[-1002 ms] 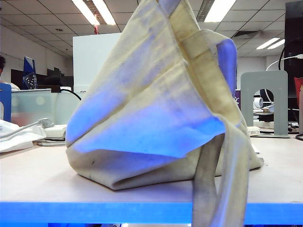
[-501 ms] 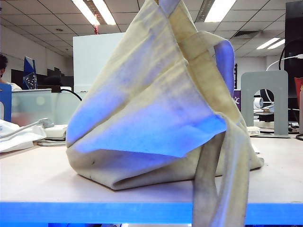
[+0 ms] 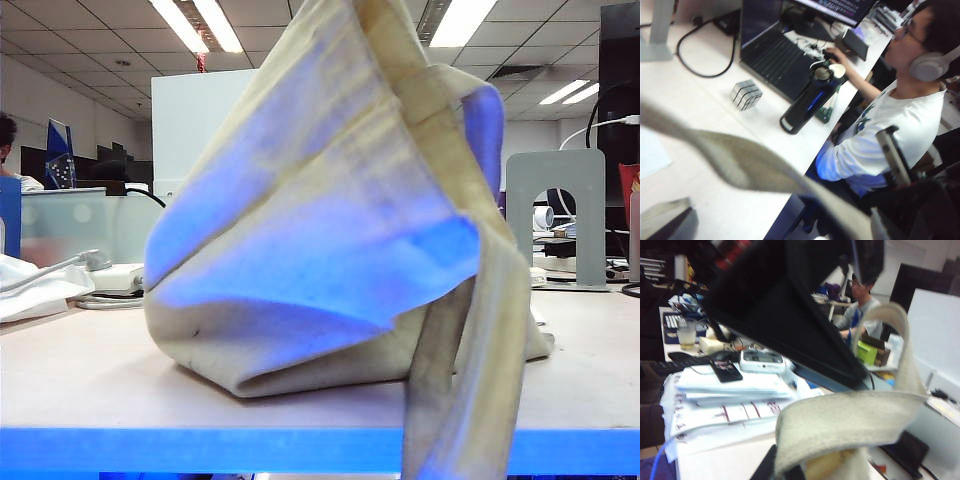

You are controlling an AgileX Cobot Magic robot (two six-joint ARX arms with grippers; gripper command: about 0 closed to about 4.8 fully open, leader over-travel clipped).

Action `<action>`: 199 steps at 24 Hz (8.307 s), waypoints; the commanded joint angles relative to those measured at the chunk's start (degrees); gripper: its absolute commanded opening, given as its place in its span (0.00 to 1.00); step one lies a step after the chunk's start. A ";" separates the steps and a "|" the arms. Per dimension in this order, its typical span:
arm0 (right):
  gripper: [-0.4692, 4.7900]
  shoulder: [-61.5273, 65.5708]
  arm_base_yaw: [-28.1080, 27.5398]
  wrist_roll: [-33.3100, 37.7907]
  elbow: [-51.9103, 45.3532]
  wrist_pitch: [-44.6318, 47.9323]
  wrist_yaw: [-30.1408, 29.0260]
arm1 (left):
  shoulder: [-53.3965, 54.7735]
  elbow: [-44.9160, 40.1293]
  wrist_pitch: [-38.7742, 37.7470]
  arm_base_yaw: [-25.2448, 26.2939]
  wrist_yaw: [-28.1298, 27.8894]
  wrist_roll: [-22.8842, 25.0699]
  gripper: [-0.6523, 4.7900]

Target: Take the glasses case out of the canvas bag and put it on the table.

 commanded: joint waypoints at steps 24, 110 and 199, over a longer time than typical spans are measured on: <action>0.07 0.11 0.28 0.42 0.15 -0.59 -4.20 | 5.64 0.20 21.07 -1.53 12.96 -8.39 0.11; 0.08 23.93 42.12 -37.55 16.70 -49.18 41.57 | -4.85 0.20 28.59 8.92 48.11 -26.62 0.11; 0.17 71.73 19.89 -17.05 32.35 -9.88 17.62 | -14.49 0.17 47.06 -14.03 34.91 -65.35 0.11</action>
